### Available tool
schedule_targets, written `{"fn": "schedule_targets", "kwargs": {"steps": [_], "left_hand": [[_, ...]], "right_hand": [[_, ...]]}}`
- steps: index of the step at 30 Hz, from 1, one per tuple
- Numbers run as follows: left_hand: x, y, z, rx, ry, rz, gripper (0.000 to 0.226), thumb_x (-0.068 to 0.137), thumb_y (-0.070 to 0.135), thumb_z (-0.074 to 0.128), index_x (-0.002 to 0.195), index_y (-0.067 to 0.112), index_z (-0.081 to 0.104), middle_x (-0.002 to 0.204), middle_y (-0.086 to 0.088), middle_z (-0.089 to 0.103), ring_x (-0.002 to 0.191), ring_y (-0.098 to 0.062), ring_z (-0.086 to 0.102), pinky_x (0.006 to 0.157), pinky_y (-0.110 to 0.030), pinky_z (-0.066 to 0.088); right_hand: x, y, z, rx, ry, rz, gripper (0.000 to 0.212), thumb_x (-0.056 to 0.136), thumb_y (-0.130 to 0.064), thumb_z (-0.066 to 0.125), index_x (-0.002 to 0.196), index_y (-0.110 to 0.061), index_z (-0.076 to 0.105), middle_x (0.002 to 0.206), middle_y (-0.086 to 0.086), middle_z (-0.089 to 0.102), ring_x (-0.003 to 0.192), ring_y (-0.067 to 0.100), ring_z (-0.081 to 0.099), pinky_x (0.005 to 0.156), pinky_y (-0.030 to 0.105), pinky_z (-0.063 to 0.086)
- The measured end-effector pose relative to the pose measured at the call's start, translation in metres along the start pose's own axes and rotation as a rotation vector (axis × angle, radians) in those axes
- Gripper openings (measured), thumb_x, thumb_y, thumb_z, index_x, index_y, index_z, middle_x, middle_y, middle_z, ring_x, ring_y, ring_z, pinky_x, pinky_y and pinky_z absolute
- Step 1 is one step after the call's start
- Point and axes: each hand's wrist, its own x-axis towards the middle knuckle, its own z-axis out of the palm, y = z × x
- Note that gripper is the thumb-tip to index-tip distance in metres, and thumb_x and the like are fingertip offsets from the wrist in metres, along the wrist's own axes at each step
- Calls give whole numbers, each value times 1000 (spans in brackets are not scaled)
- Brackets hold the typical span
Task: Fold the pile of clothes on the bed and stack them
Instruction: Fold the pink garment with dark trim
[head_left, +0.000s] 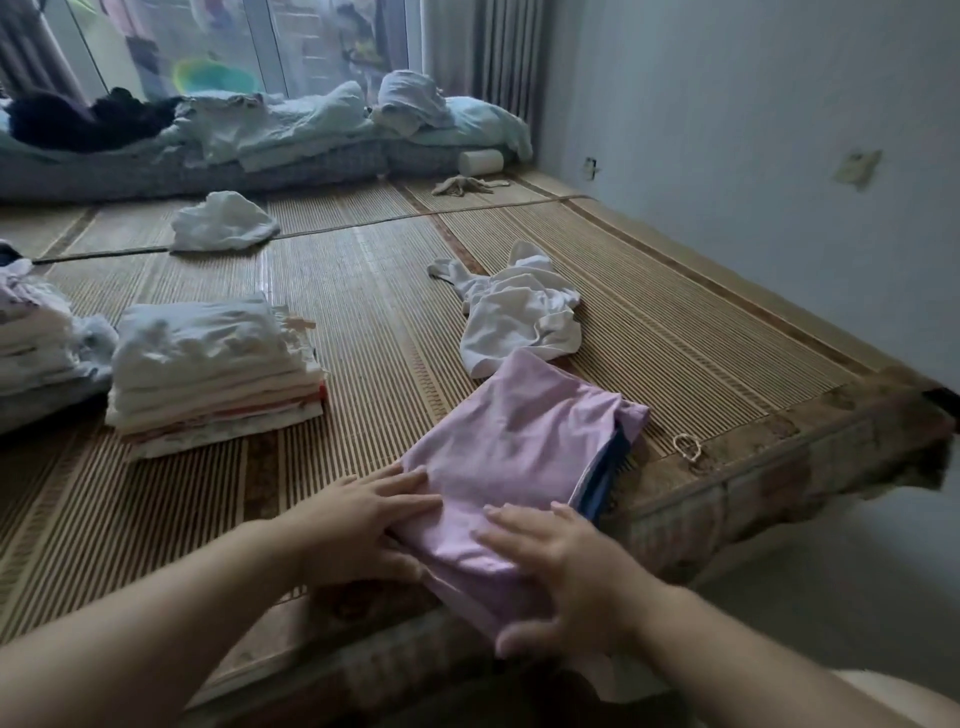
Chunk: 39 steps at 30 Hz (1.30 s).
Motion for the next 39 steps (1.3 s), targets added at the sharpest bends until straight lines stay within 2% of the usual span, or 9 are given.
{"fn": "schedule_targets", "kwargs": {"steps": [3, 8, 12, 18, 21, 25, 31, 34, 39], "left_hand": [[-6, -12, 11, 4, 1, 19, 101, 62, 85, 46, 146, 48, 5, 150, 25, -12, 144, -4, -11, 120, -38, 7], [-11, -6, 19, -53, 60, 2, 107, 56, 83, 52, 149, 45, 14, 151, 27, -4, 142, 3, -4, 116, -27, 12], [-15, -7, 17, -48, 80, -6, 77, 77, 63, 58, 145, 46, 26, 156, 21, 16, 143, -2, 20, 114, -27, 29], [-18, -5, 11, -21, 73, -24, 63, 83, 28, 52, 140, 50, 35, 152, 22, 26, 139, 0, 30, 113, -26, 31], [-21, -4, 14, -29, 113, -26, 58, 85, 29, 56, 137, 50, 40, 149, 24, 32, 136, 2, 34, 111, -26, 34], [-19, -1, 12, -13, 190, -11, 38, 93, 31, 57, 129, 45, 53, 144, 21, 42, 132, 3, 39, 110, -22, 34], [-24, 26, -5, 167, 314, -27, 26, 98, 36, 42, 108, 36, 65, 106, 17, 68, 98, -3, 63, 90, -26, 47], [-29, 54, -15, 212, 414, 60, 7, 88, 30, 61, 84, 31, 67, 82, 18, 67, 78, -1, 66, 76, -31, 53], [-27, 75, -15, 156, 587, 114, 6, 82, 25, 70, 76, 24, 67, 68, 12, 65, 59, -8, 63, 58, -32, 55]], "right_hand": [[2, -19, 26, -283, -150, 54, 83, 84, -58, 55, 146, -51, 2, 162, 3, 3, 147, 33, -3, 111, 64, 1], [-1, -23, 28, -532, 1, 1, 63, 84, -41, 64, 141, -46, 37, 143, 10, 49, 125, 42, 50, 90, 60, 48], [-6, -16, 35, -514, 111, -30, 51, 81, -44, 64, 130, -46, 53, 131, 5, 61, 114, 36, 61, 81, 55, 54], [-14, -3, 32, -56, 358, -80, 19, 85, -31, 64, 100, -26, 75, 118, 1, 69, 118, 31, 59, 90, 62, 47], [-17, 5, 30, 34, 196, -50, 42, 82, -53, 59, 115, -29, 67, 136, -2, 57, 137, 23, 36, 111, 56, 26], [-17, 6, 37, -22, 103, -63, 69, 70, -63, 66, 133, -39, 49, 153, -8, 34, 145, 15, 7, 112, 42, -5], [-20, -20, 30, 79, 355, 88, 75, 69, -79, 54, 126, -30, 60, 131, -8, 60, 133, 19, 45, 107, 65, 23], [-6, -54, 22, 43, 472, 231, 78, 74, -80, 45, 122, -21, 62, 114, -4, 69, 113, 20, 61, 97, 63, 38], [21, -69, 11, -38, 297, 342, 43, 95, -37, 40, 135, -22, 43, 113, 2, 67, 108, 25, 61, 112, 56, 21]]}}
